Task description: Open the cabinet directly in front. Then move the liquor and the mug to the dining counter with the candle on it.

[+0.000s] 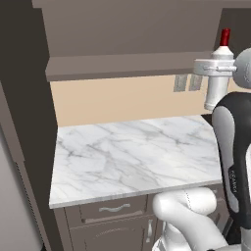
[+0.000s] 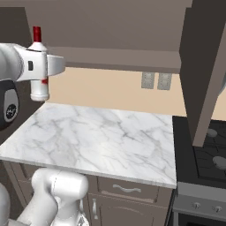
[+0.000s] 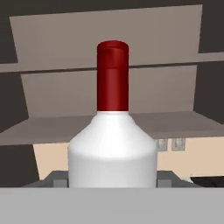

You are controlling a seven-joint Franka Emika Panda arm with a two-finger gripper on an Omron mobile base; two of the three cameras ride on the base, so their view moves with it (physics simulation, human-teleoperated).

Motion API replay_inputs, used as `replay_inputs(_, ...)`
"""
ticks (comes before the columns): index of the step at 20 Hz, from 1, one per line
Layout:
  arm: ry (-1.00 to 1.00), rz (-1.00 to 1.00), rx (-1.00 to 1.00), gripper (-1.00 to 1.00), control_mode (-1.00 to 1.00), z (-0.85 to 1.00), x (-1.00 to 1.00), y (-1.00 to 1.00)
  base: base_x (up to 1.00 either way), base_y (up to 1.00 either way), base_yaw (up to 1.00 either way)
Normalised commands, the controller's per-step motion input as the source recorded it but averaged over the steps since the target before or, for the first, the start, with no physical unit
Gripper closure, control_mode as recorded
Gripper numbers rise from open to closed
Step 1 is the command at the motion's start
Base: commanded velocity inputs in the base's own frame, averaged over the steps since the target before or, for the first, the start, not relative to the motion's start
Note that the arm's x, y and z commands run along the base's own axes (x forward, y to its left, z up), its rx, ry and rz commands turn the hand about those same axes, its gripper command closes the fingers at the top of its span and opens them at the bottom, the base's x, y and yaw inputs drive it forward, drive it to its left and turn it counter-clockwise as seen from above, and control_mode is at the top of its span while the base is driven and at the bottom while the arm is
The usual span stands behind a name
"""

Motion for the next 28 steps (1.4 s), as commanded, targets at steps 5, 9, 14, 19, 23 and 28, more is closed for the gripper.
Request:
replay_inputs(5,-0.14,0.0,0.0,1.0,-1.0,-0.67,-0.42,0.0,0.0,0.0,0.0)
replay_inputs(9,-0.04,0.0,0.0,1.0,-1.0,-0.11,-0.1,-0.03,0.0,0.0,0.0)
replay_inputs(14,0.0,0.0,0.0,1.0,-1.0,0.0,0.0,0.0,0.0,0.0,0.0)
replay_inputs(19,0.0,0.0,0.0,1.0,-1.0,0.0,0.0,0.0,0.0,0.0,0.0)
replay_inputs(23,0.0,0.0,0.0,1.0,-1.0,0.0,0.0,0.0,0.0,0.0,0.0)
replay_inputs(28,0.0,0.0,0.0,1.0,-1.0,0.0,0.0,-0.01,0.0,0.0,0.0)
